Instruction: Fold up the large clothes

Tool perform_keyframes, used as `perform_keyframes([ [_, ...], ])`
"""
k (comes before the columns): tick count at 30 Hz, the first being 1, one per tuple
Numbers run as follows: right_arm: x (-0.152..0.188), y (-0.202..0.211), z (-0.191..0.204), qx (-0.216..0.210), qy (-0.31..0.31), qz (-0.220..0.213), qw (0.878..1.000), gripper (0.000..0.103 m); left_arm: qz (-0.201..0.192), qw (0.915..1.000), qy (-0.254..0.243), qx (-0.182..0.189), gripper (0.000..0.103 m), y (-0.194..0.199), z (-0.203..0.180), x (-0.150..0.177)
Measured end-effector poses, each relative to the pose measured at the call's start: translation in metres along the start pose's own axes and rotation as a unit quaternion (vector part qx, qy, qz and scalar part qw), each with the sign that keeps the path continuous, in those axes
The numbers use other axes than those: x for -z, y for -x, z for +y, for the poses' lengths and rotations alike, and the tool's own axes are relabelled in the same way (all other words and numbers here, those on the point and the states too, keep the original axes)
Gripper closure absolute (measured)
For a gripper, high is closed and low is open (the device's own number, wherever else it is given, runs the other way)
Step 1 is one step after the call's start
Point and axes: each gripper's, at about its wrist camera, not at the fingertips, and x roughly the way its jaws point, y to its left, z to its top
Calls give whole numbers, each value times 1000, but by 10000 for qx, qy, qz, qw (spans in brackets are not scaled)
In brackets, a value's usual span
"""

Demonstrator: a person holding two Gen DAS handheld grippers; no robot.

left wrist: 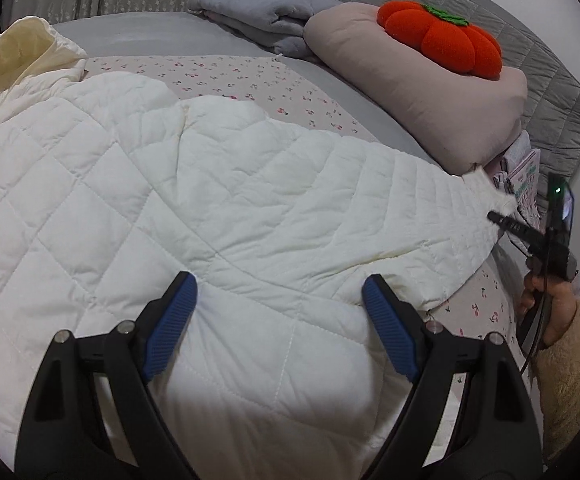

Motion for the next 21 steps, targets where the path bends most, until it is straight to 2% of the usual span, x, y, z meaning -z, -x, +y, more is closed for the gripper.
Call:
perform_keyframes([
  [1, 4, -9, -2, -17, -35, 262, 9996, 98, 8, 10000, -12, -11, 17, 0, -1, 0],
  [3, -3, -1, -2, 127, -64, 251, 9996, 97, 24, 10000, -3, -19, 17, 1, 0, -1],
  [6, -12, 13, -2, 273, -114, 394, 9988, 85, 85, 9998, 28, -191, 17, 8, 1, -6],
  [7, -13, 25, -5, 220, -226, 373, 9988, 76, 101, 9994, 38, -317, 17, 16, 2, -6],
  [8, -17, 33, -6, 125, -299, 340, 9989, 60, 96, 9991, 61, -414, 17, 24, 4, -6],
  [9, -18, 44, -8, 39, -363, 284, 9989, 49, 91, 9985, 78, -535, 17, 34, 7, -7],
  [10, -19, 53, -10, -35, -404, 216, 9989, 32, 100, 9976, 91, -683, 17, 45, 11, -8],
  [14, -36, 90, 12, -543, -261, 110, 9981, 26, 154, 9909, 147, -1326, 17, 94, 43, -7],
  [17, -39, 116, 38, -1035, -76, 112, 9945, 21, 155, 9816, 324, -1875, 17, 139, 84, 1],
  [20, -34, 139, 76, -1495, 188, 119, 9885, 20, 109, 9666, 824, -2425, 17, 186, 141, 15],
  [21, -32, 147, 90, -1671, 303, 143, 9854, 19, 107, 9593, 1055, -2619, 17, 202, 164, 21],
])
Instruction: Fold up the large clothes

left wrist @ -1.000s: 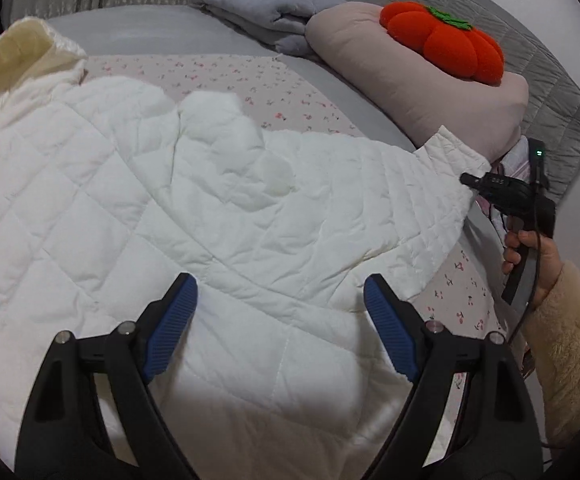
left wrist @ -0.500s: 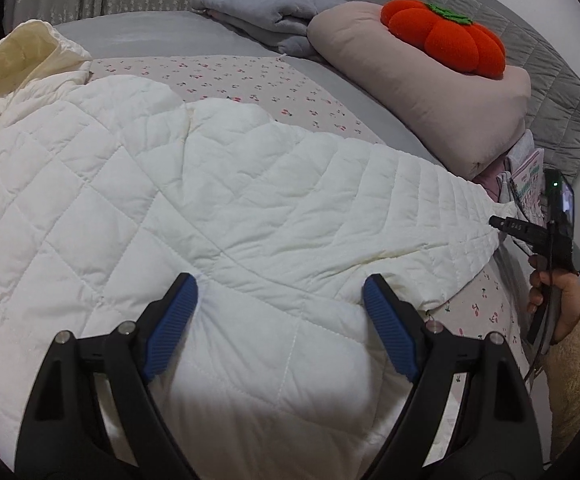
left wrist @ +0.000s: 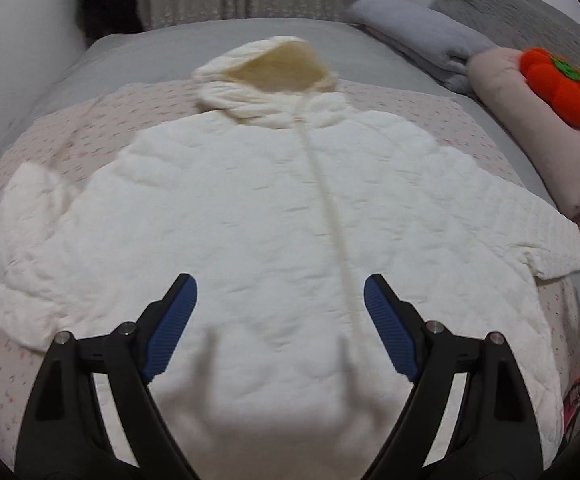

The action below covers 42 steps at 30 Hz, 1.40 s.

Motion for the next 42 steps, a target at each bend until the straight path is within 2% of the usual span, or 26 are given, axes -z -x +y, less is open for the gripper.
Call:
perform_keyframes([
  [3, 7, 0, 43, -423, 350, 145, 9984, 19, 108, 9947, 904, -469, 17, 2, 91, 5],
  [5, 14, -6, 70, -648, 632, 279, 9955, 18, 121, 9843, 1558, -821, 17, 3, 152, 12],
  [7, 24, -13, 98, -691, 894, 395, 9928, 18, 56, 9706, 2080, -1210, 17, 5, 209, 21],
  [10, 38, -26, 132, -741, 1209, 615, 9880, 18, 20, 9501, 2546, -1805, 17, 6, 280, 33],
  [14, 55, -40, 178, -825, 1506, 845, 9815, 18, 43, 9248, 3108, -2192, 17, -5, 349, 48],
  [16, 64, -48, 201, -859, 1664, 945, 9777, 18, 86, 9198, 3117, -2384, 18, -19, 368, 47],
  [17, 68, -51, 210, -892, 1741, 988, 9757, 18, 131, 9180, 3121, -2443, 21, -27, 377, 48],
  [19, 77, -57, 231, -987, 1896, 1057, 9712, 18, 113, 9162, 3270, -2316, 25, -41, 393, 50],
  [20, 82, -61, 243, -1046, 1980, 1093, 9684, 18, -10, 9143, 3345, -2281, 30, -43, 399, 50],
  [21, 86, -64, 252, -1078, 2045, 1123, 9664, 18, -205, 9149, 3311, -2299, 41, -43, 398, 48],
  [22, 92, -68, 261, -1099, 2117, 1151, 9643, 18, -387, 9238, 3088, -2231, 92, -42, 393, 44],
  [23, 98, -74, 271, -1105, 2198, 1183, 9620, 18, -434, 9304, 2853, -2260, 98, -41, 387, 39],
  [25, 109, -83, 282, -1071, 2359, 1263, 9576, 18, -709, 9239, 2379, -2911, 99, -30, 363, 35],
  [27, 117, -94, 287, -917, 2557, 1319, 9533, 18, -561, 9011, 2126, -3738, 99, -23, 344, 39],
  [28, 119, -98, 285, -800, 2653, 1336, 9515, 18, -419, 8937, 2171, -3905, 99, -22, 341, 46],
  [29, 123, -105, 283, -628, 2748, 1369, 9496, 18, -240, 8914, 2219, -3944, 99, -24, 340, 52],
  [30, 125, -111, 279, -509, 2792, 1420, 9483, 18, -33, 8906, 2239, -3959, 99, -28, 341, 62],
  [32, 124, -117, 267, -599, 2760, 1450, 9483, 16, 423, 8930, 2058, -3981, 98, -44, 340, 79],
  [34, 125, -119, 262, -582, 2848, 1430, 9461, 12, 593, 8903, 1559, -4238, 98, -49, 328, 82],
  [37, 125, -119, 261, -591, 2939, 1425, 9433, 10, 916, 8950, 1462, -4114, 95, -45, 317, 77],
  [39, 121, -119, 260, -624, 2992, 1569, 9391, 10, 976, 9071, 1540, -3794, 81, -34, 310, 69],
  [41, 114, -115, 263, -685, 3039, 1794, 9332, 10, 852, 9257, 1591, -3325, 43, -18, 298, 57],
  [42, 108, -113, 263, -748, 3032, 1863, 9315, 10, 761, 9353, 1580, -3074, 35, -8, 289, 51],
])
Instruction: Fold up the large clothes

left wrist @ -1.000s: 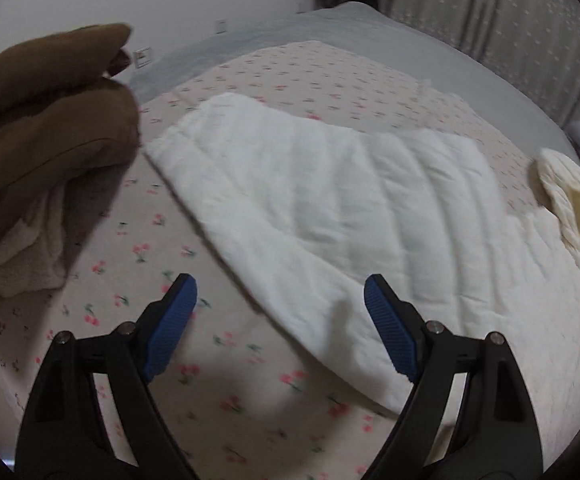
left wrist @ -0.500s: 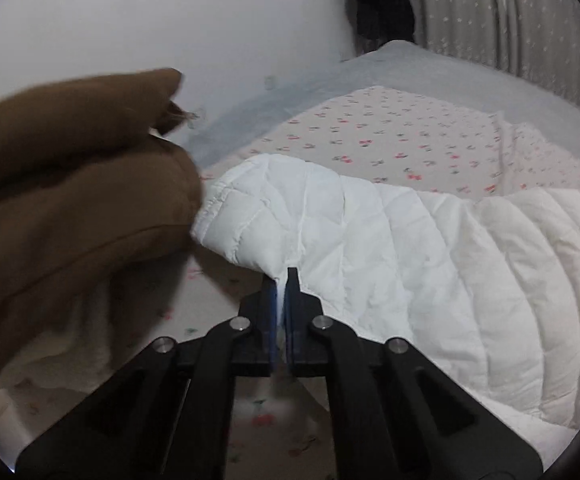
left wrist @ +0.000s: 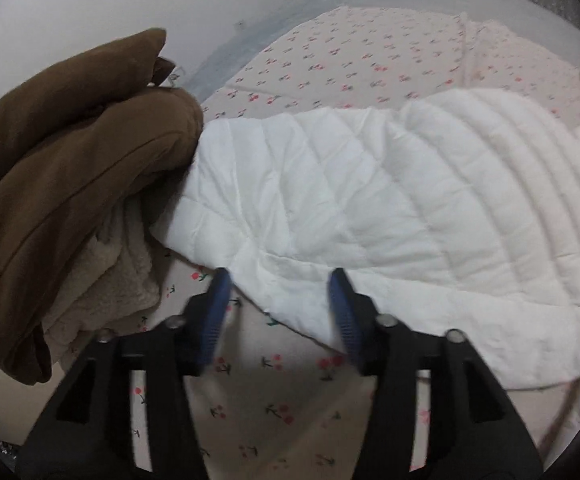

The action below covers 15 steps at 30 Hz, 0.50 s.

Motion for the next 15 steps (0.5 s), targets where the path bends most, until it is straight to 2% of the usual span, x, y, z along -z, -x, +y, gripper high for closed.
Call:
perform_keyframes([
  [1, -4, 6, -1, -71, -5, -7, 10000, 10, -103, 9996, -30, 254, 30, 18, 4, 2],
  [3, -19, 20, -7, -177, 27, -65, 9998, 10, -279, 9975, -161, 622, 28, 46, -8, -10],
  [4, -28, 26, -10, -210, 32, -99, 9997, 10, -369, 9961, -237, 760, 23, 61, -13, -16],
  [7, -59, 39, -20, -291, 36, -231, 9993, 10, -635, 9893, -529, 1203, 15, 87, -44, -49],
  [10, -96, 42, -23, -266, 5, -448, 9986, 10, -806, 9822, -974, 1386, 11, 108, -102, -78],
  [15, -165, 18, -25, -397, -352, -809, 9953, 10, -1001, 9652, -1513, 1882, 11, 107, -221, -135],
])
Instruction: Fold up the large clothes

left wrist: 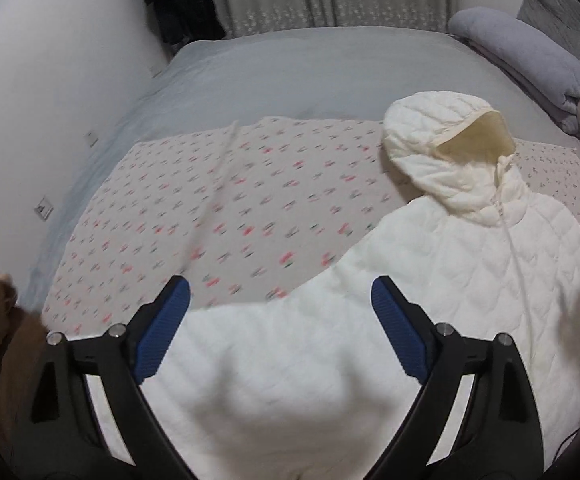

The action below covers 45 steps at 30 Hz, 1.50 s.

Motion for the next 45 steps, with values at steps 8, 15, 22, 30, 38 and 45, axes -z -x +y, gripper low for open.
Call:
perform_keyframes([
  [8, -69, -82, -1, -283, -722, -423, 9961, 10, -335, 9986, -298, 293, 11, -98, -118, -67],
  [15, -101, -119, 8, -293, -531, -833, 9947, 33, -1065, 9934, -236, 348, 31, -121, -129, -84],
  [22, -84, -162, -4, 538, -174, -397, 9976, 92, -517, 9973, -453, 257, 96, -171, -113, -61],
  [30, -68, -155, -1, -118, -88, -524, 9985, 78, -352, 9932, -427, 1027, 56, -164, -103, -59],
  [38, -55, -122, -41, -1161, -31, -403, 9924, 24, -132, 9686, -448, 2440, 17, -137, -63, -72],
  [45, -58, -109, -39, -1794, 296, -197, 9831, 21, 349, 9597, -1130, 2550, 15, -148, -74, -85],
])
